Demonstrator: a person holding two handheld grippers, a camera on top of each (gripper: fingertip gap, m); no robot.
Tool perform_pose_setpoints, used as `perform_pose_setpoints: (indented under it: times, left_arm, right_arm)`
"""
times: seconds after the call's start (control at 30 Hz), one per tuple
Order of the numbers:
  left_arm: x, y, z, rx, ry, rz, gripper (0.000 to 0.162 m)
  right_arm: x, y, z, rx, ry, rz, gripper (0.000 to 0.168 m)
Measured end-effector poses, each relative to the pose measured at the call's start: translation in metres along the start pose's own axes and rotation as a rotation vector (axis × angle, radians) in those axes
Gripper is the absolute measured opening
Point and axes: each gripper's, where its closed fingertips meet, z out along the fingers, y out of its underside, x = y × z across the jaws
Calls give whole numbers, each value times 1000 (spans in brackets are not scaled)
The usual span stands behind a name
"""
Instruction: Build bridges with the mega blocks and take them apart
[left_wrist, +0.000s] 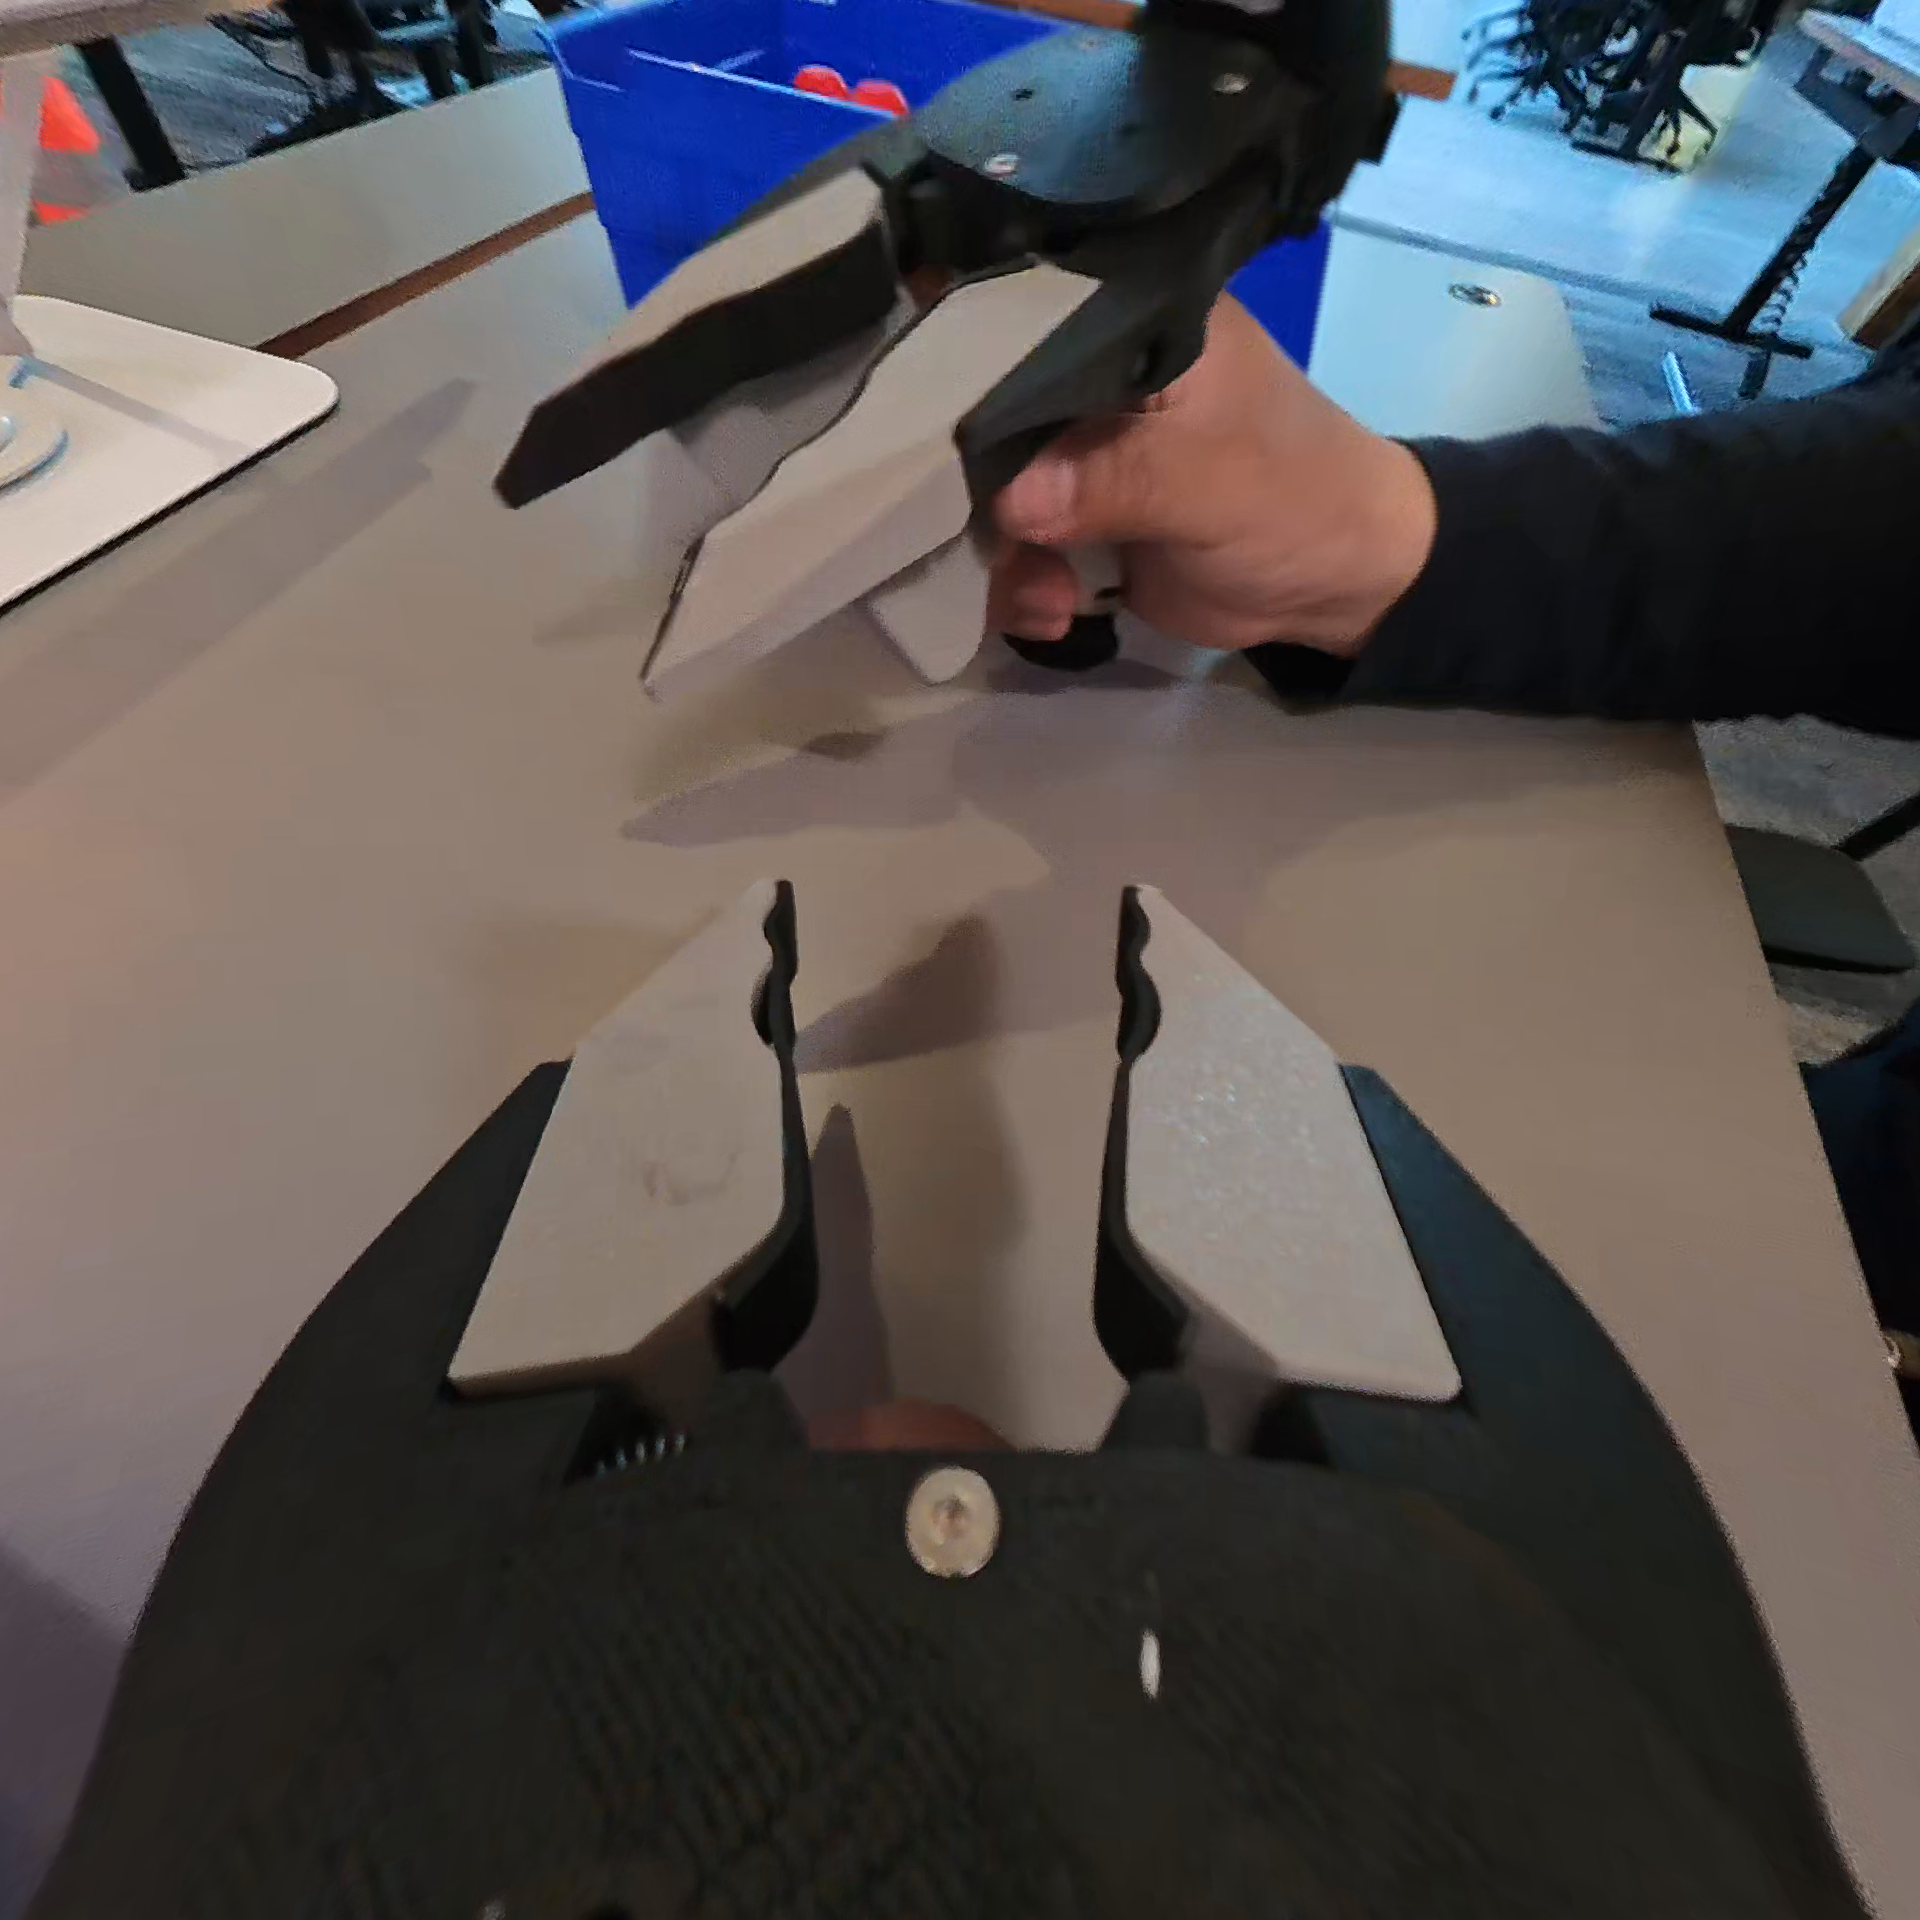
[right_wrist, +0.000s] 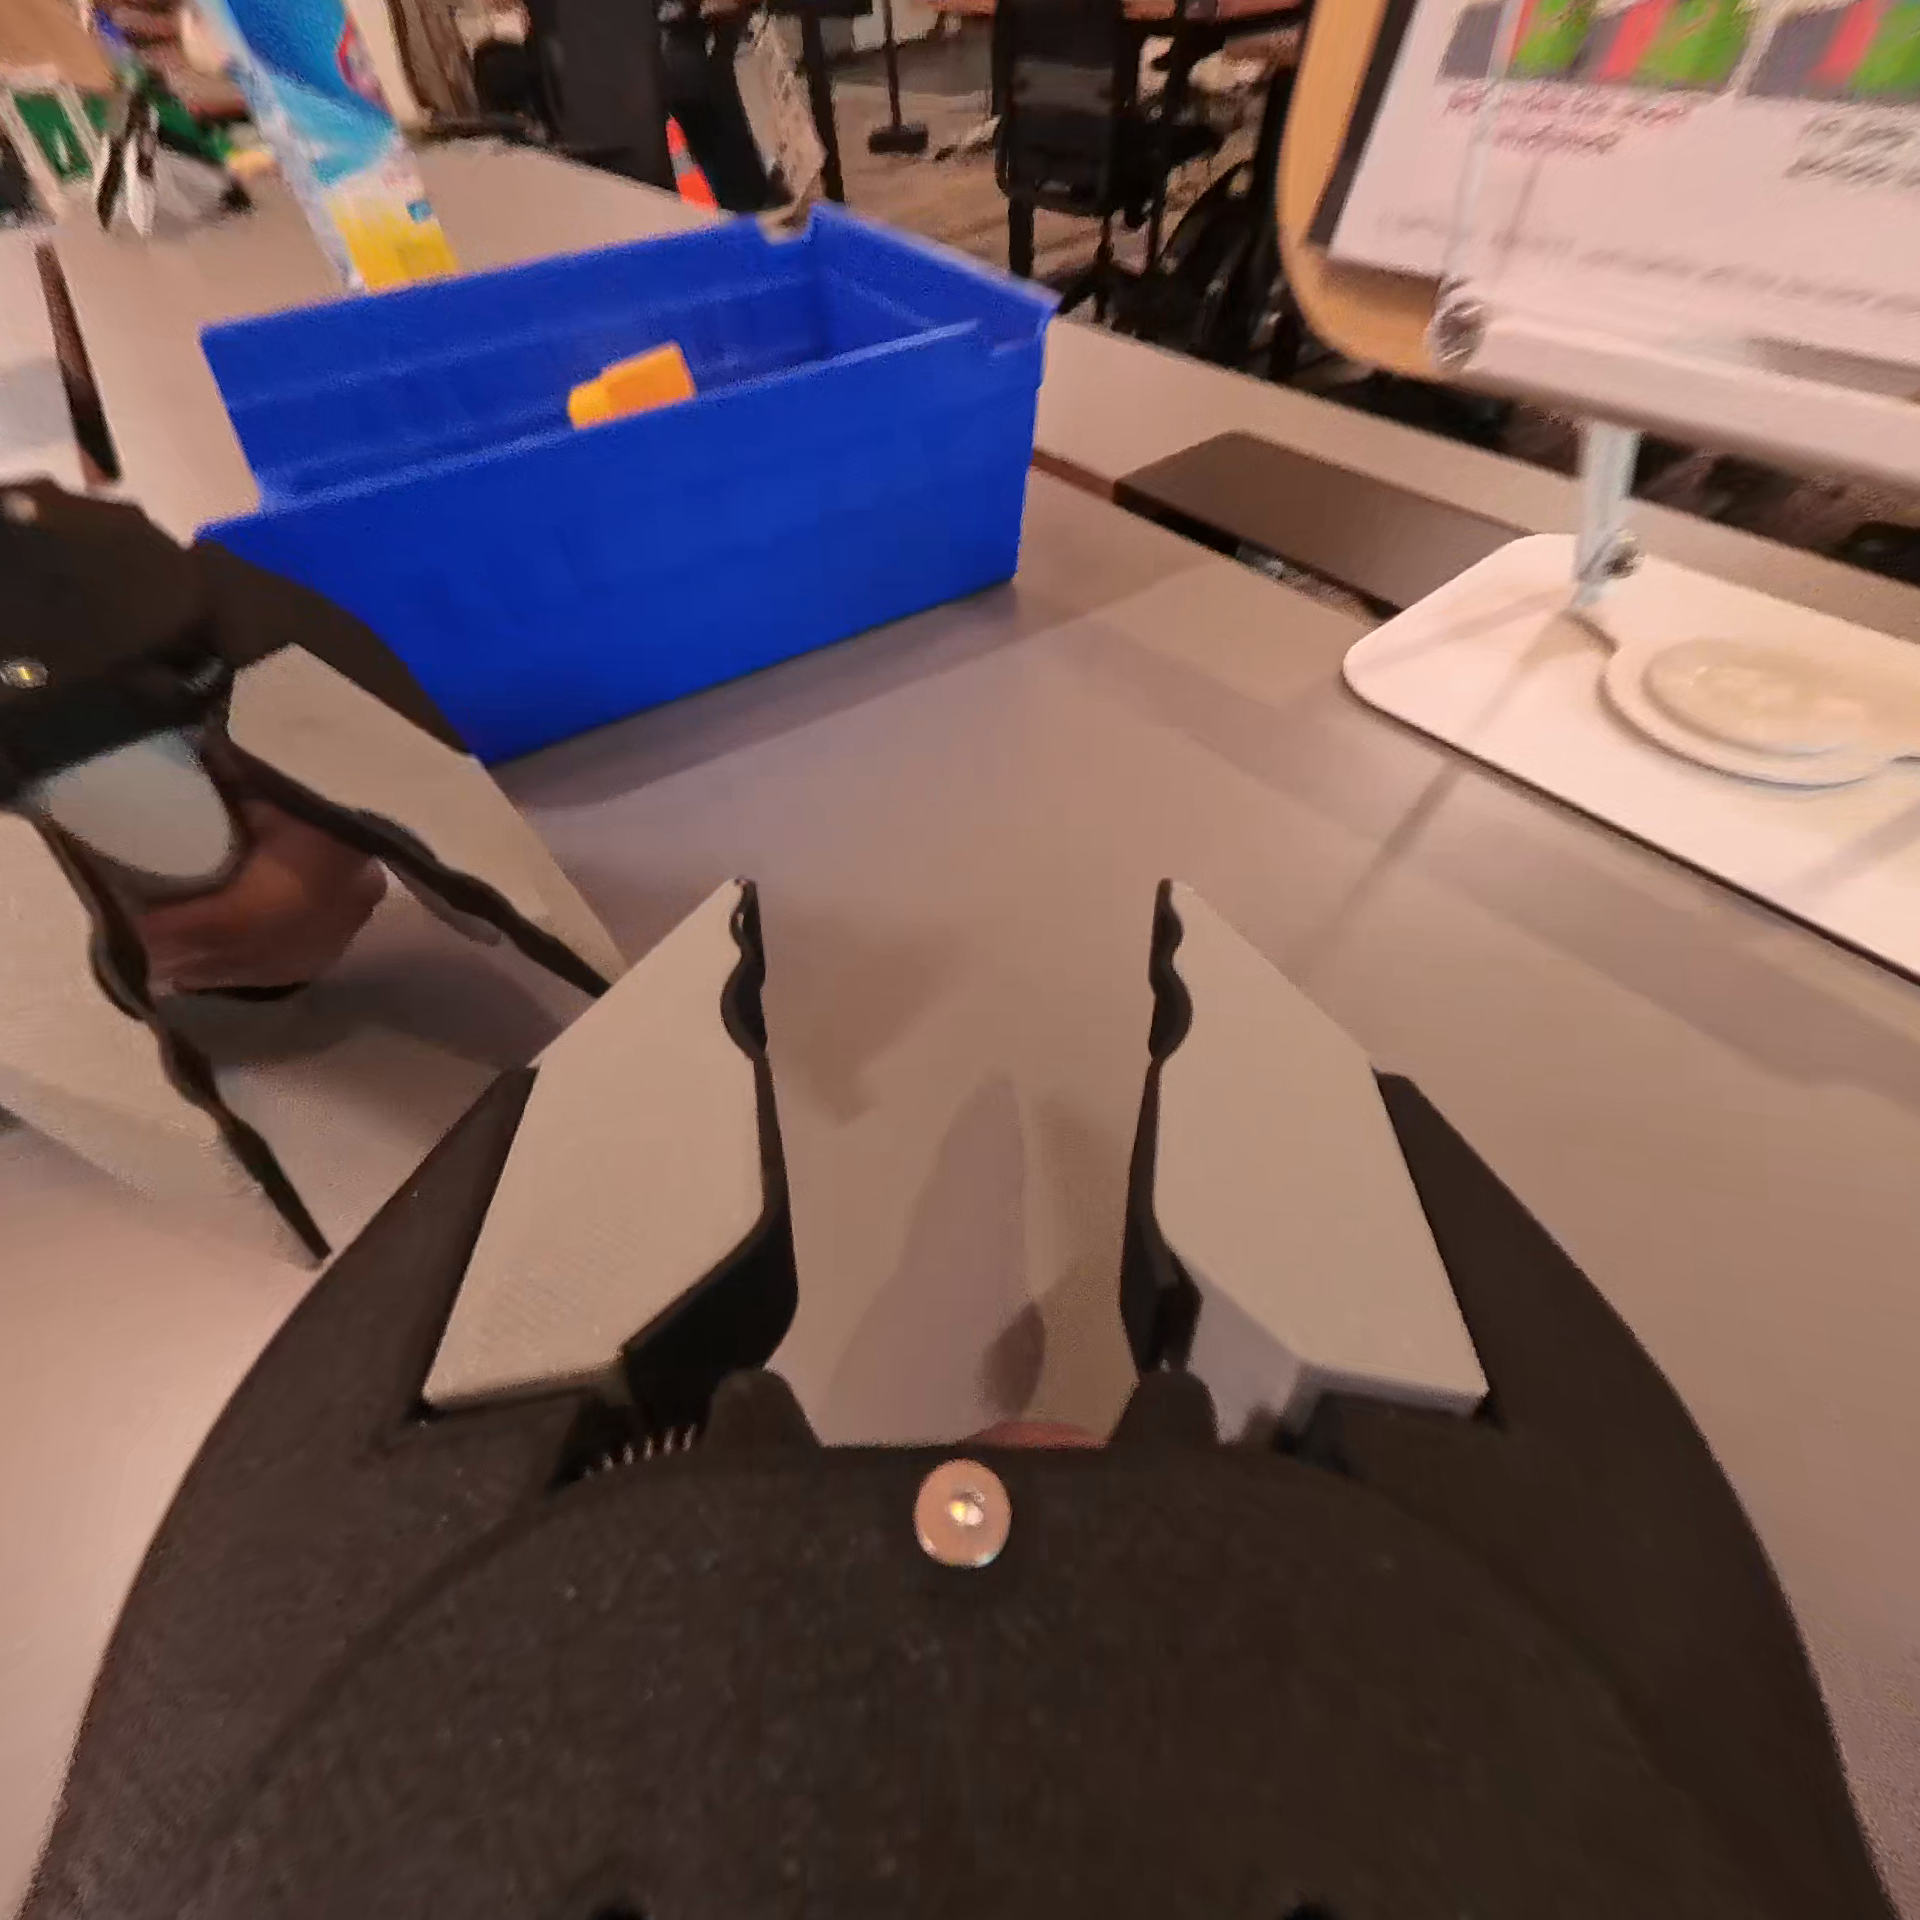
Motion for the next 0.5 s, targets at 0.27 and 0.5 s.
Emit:
perform_pose_setpoints:
  times: [0.27,0.5]
  left_arm:
    - [29,-15,-29,78,42,28,60]
    - [-54,-28,-165,46,-469,-103,55]
  right_arm:
    - [16,22,-7,-34,85,-131,73]
    - [26,20,-5,-14,84,-86,73]
